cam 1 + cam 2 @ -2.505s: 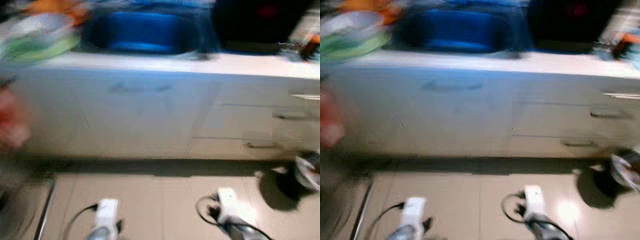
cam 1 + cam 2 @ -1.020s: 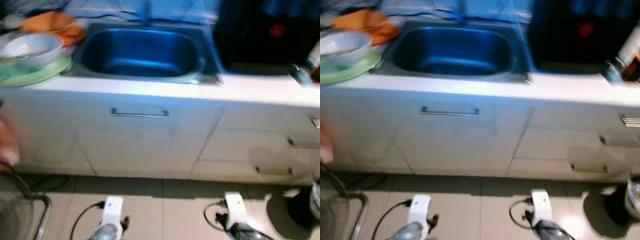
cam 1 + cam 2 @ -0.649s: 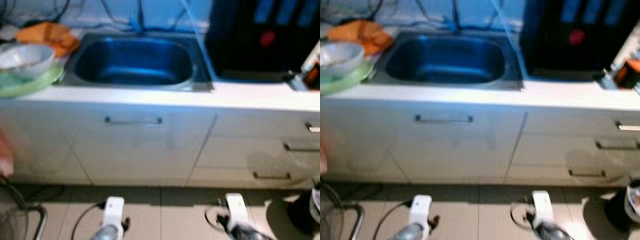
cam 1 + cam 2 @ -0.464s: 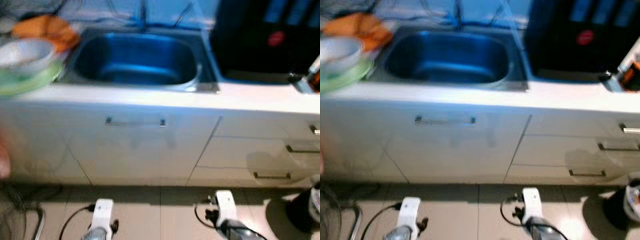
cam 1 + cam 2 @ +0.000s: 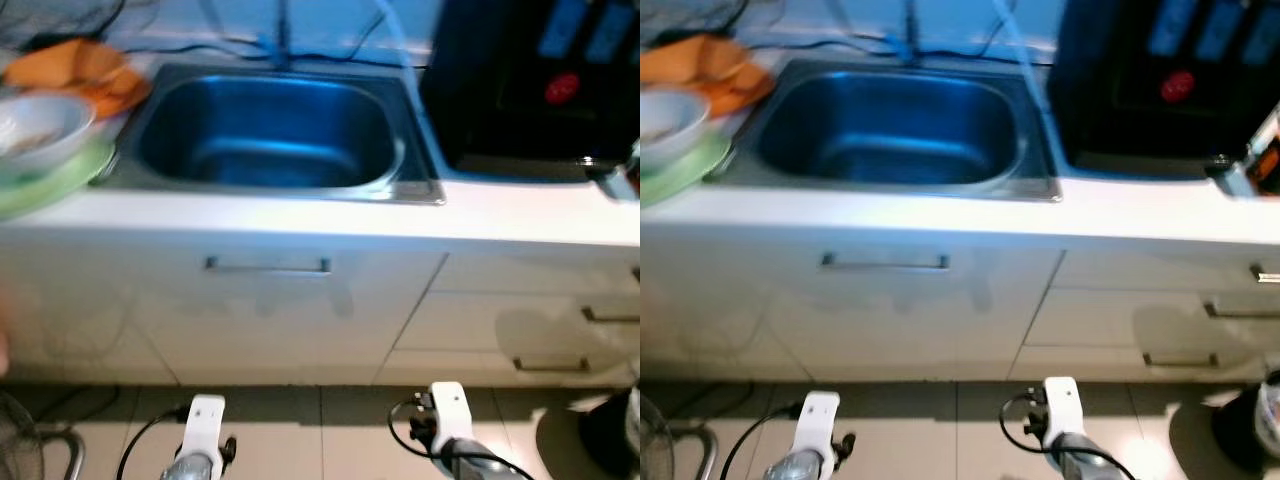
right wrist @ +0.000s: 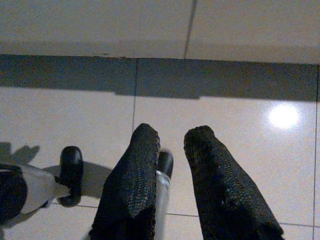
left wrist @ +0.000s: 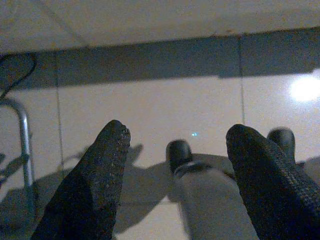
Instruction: Kitchen organization
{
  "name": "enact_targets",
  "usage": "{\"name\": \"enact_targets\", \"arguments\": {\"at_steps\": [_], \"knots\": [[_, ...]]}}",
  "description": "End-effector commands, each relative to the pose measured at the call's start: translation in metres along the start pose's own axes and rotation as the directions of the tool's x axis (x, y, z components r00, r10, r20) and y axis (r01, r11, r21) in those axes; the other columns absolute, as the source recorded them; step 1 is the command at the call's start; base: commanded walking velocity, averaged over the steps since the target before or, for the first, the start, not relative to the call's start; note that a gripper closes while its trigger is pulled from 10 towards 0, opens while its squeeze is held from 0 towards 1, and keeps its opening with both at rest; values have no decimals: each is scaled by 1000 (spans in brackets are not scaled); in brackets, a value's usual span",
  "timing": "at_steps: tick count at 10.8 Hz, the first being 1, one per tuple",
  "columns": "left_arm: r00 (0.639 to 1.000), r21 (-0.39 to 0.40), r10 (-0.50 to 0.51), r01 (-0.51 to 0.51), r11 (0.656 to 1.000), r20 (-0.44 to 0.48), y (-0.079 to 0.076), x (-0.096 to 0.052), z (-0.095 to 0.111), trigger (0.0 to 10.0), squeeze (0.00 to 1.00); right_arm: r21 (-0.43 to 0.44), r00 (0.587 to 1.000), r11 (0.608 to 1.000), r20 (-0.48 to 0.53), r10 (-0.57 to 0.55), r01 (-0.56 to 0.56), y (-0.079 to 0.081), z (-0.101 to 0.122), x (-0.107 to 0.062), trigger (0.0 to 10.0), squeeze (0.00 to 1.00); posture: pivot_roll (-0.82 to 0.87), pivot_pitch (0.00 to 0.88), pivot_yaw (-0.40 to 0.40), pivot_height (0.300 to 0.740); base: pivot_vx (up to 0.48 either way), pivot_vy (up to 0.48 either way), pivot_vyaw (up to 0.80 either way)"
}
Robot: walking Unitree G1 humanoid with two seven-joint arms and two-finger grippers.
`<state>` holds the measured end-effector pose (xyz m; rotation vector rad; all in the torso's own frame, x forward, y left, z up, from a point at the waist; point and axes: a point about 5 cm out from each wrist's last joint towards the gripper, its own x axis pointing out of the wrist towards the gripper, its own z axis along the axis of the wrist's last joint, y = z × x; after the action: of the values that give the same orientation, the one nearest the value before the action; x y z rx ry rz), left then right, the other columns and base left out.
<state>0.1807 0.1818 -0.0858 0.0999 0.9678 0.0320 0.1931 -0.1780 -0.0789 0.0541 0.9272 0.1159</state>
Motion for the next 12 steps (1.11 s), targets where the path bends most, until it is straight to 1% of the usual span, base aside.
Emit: {"name": "enact_targets", "arguments": {"at_steps": [1,5,6,7,8,10,11,12], "knots": [[1000,-16,-21,21,1000,-3,-10,-1,-3,10000,0,0,1000,1000,-20,-24,24,-11,-4,-3,10000,0,44,82,-50,740,0,0,0],[1000,-8,-18,18,1000,12,-10,-1,-2,10000,0,-9,999,1000,-17,-28,27,-11,-4,-3,10000,0,43,88,-55,740,0,0,0],[1000,-1,-12,13,1000,28,-9,-1,-1,10000,0,-13,999,999,-8,-32,31,-12,-3,-3,10000,0,45,92,-57,740,0,0,0],[998,4,0,-1,1000,64,-7,-1,5,10000,0,-28,999,999,11,-37,37,-13,-2,-4,10000,0,43,98,-58,740,0,0,0],[992,4,21,-21,1000,123,-3,-1,14,10000,0,-44,998,998,36,-44,46,-14,1,-4,10000,0,42,104,-61,740,0,0,0],[967,-7,77,-78,997,242,7,-2,32,10000,0,-51,994,996,85,-69,74,-16,4,-5,10000,0,44,113,-66,740,0,0,0],[920,16,105,-120,993,377,15,-7,49,10000,0,-65,985,992,143,-99,109,-18,8,-6,10000,0,43,122,-67,740,0,0,0],[875,33,107,-139,990,472,18,-13,60,10000,0,-63,976,990,190,-109,123,-18,11,-8,10000,0,36,128,-66,740,0,0,0]]}}
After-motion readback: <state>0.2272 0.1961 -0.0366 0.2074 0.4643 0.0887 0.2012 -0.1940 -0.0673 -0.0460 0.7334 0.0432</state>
